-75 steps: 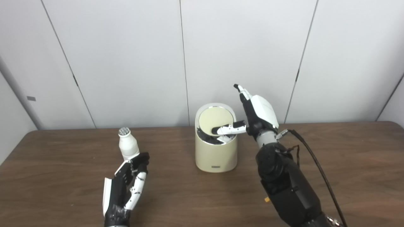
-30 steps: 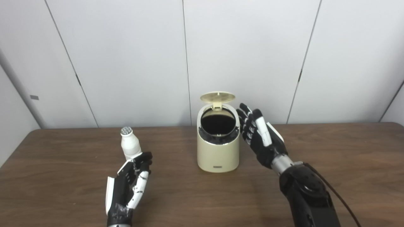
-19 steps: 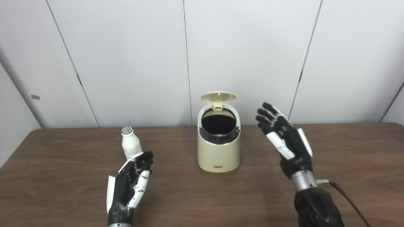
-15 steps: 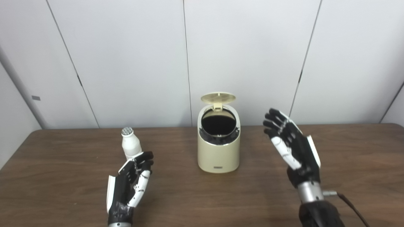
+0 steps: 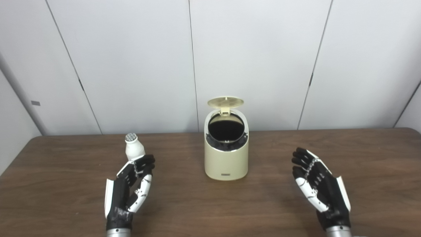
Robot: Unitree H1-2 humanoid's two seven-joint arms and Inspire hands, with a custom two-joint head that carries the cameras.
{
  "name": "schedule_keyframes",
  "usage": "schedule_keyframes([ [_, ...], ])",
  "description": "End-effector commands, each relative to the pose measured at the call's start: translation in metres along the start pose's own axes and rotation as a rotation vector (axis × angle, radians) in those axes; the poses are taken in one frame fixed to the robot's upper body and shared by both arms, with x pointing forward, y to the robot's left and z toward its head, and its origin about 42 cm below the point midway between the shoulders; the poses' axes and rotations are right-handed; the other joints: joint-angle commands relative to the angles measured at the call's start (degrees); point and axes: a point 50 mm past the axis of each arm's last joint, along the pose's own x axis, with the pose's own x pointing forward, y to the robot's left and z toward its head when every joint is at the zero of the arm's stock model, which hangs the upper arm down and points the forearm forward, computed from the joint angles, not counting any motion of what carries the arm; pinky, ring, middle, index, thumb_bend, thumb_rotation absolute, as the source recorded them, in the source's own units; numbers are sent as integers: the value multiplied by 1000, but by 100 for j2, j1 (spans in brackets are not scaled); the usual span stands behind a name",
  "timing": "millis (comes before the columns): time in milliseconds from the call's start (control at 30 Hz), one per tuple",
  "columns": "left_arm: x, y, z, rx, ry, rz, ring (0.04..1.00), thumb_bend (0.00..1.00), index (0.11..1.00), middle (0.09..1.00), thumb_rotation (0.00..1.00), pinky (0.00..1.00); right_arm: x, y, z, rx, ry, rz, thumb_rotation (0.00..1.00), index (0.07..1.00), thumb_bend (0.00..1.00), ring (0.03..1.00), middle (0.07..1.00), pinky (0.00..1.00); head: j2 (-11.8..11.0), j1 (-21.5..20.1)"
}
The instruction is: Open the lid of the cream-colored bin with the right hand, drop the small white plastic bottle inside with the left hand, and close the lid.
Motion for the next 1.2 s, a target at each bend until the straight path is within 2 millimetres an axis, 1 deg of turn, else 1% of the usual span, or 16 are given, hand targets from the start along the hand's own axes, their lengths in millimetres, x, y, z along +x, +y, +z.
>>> schedule_keyframes([
  [0, -7, 8, -11, 26, 17, -3, 668, 202, 688, 695, 372, 577, 4, -4, 7, -32, -84, 7, 504, 785, 274, 793, 798, 744, 1, 20],
  [133, -5, 8, -12, 43, 1, -6, 669, 235, 686, 696, 395, 578, 8, -4, 4, -57, -119, 14, 494, 776, 281, 784, 789, 736, -31, 89],
  [167, -4, 8, -12, 60, -16, -3, 659, 279, 676, 686, 396, 566, 10, -4, 3, -72, -132, 15, 490, 773, 281, 776, 785, 722, -59, 106],
  [200, -3, 7, -12, 73, -30, 3, 647, 356, 662, 671, 388, 551, 11, -5, 2, -88, -142, 15, 503, 769, 282, 769, 780, 709, -72, 115],
  [233, -2, 6, -11, 82, -44, 7, 633, 475, 644, 654, 370, 529, 13, -5, 0, -97, -149, 14, 523, 767, 286, 765, 777, 701, -98, 137],
  [267, 0, 5, -9, 86, -56, 10, 612, 555, 633, 642, 347, 490, 15, -6, -1, -101, -153, 11, 538, 766, 291, 767, 778, 700, -131, 166],
  [333, 2, 2, -3, 85, -85, 10, 577, 668, 616, 629, 267, 435, 18, -7, -3, -107, -156, 4, 551, 761, 295, 762, 774, 689, -170, 228],
  [400, 3, -1, 4, 64, -110, 10, 581, 721, 611, 629, 225, 447, 21, -9, -6, -107, -153, 0, 551, 761, 292, 762, 775, 690, -192, 307],
  [567, 2, -4, 26, 33, -182, -5, 664, 907, 669, 681, 227, 551, 24, -17, -12, -103, -136, -23, 522, 763, 290, 763, 775, 700, -210, 678],
  [633, 0, -2, 36, 30, -215, 5, 680, 925, 687, 700, 198, 571, 26, -21, -15, -76, -123, -34, 439, 770, 270, 773, 781, 711, -177, 818],
  [767, -6, 7, 57, 38, -282, 75, 691, 900, 689, 710, 182, 589, 31, -29, -20, -78, -105, -37, 393, 782, 239, 780, 785, 713, -153, 996],
  [867, -11, 20, 67, 47, -312, 146, 696, 884, 694, 715, 170, 606, 33, -32, -22, -72, -98, -38, 406, 784, 229, 789, 788, 731, -163, 1044],
  [933, -11, 30, 70, 40, -322, 195, 704, 864, 702, 721, 119, 624, 34, -33, -23, -72, -93, -37, 403, 785, 219, 794, 790, 744, -184, 1071],
  [1033, -7, 43, 72, 68, -338, 264, 727, 860, 715, 731, 65, 650, 35, -34, -27, -94, -84, -42, 469, 787, 243, 796, 789, 749, -202, 1084],
  [1100, -4, 49, 74, 121, -346, 309, 750, 875, 729, 751, 105, 672, 34, -35, -27, -99, -81, -44, 507, 788, 257, 793, 788, 746, -198, 1116],
  [1167, 0, 54, 76, 145, -361, 336, 763, 888, 733, 760, 116, 681, 34, -36, -27, -96, -82, -49, 500, 787, 259, 792, 787, 749, -190, 1156],
])
